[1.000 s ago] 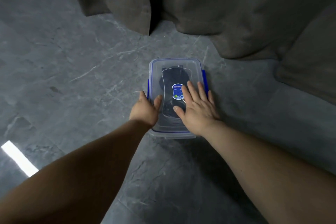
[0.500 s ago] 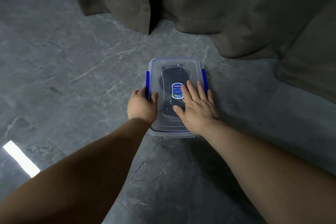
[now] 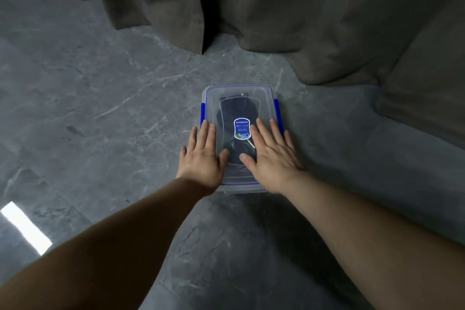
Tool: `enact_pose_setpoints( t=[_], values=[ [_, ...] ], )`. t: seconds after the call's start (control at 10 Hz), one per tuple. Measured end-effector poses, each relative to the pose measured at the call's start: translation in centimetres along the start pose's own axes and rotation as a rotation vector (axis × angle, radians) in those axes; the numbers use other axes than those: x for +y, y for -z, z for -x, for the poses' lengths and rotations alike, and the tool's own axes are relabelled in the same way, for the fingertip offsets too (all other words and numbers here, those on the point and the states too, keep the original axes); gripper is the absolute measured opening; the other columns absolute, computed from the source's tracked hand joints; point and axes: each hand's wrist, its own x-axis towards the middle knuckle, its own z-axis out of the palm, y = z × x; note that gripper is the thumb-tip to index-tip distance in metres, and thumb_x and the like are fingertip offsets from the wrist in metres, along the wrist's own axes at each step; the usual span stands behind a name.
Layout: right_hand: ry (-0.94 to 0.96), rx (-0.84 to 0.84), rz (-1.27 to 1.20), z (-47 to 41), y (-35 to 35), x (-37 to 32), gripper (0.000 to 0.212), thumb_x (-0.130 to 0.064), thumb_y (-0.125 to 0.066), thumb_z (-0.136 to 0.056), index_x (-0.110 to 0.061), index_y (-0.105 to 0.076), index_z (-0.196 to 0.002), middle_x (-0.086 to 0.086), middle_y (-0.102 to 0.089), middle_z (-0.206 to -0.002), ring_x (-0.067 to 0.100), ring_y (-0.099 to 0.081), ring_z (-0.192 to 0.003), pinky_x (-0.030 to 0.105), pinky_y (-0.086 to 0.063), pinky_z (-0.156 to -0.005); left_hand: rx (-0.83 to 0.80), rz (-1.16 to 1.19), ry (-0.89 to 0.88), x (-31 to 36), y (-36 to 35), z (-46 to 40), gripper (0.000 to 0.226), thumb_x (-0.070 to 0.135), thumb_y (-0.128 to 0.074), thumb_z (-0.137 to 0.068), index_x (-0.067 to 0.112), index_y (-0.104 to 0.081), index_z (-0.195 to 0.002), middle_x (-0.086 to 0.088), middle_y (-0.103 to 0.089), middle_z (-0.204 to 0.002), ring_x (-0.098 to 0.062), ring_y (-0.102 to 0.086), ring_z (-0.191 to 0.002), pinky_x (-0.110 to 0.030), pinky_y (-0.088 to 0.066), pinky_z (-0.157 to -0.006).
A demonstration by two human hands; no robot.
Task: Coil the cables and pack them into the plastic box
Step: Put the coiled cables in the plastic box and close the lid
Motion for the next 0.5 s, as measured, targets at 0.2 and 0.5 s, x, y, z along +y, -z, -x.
enact_pose_setpoints(
  t=[0.2, 0.5],
  values=[
    [0.011, -0.032, 0.042, -2.7, 1.3, 1.7, 0.074, -0.059, -0.024, -0.097, -0.023, 0.01, -0.152, -0.005, 0.018, -0.16, 0.019, 0.023, -0.145, 0.045, 0.005, -0.12, -0.022, -0.042, 0.022, 1.4, 0.5, -3.0, 0.07, 0.052, -0.022, -0.1, 0.02, 0.008, -0.155, 0.005, 0.016, -0.163, -0.021, 0.014, -0.15, -0.053, -0.006, -0.12],
    [-0.009, 0.044, -0.021, -2.8, 2.4, 1.5, 0.073, -0.056, -0.027, -0.097, -0.023, 0.008, -0.152, -0.006, 0.017, -0.16, 0.018, 0.019, -0.146, 0.044, 0.004, -0.12, -0.015, -0.077, 0.059, 2.3, 2.1, -3.1, 0.07, 0.054, -0.021, -0.1, 0.021, 0.008, -0.155, 0.003, 0.016, -0.163, -0.023, 0.016, -0.149, -0.054, -0.005, -0.12]
  ],
)
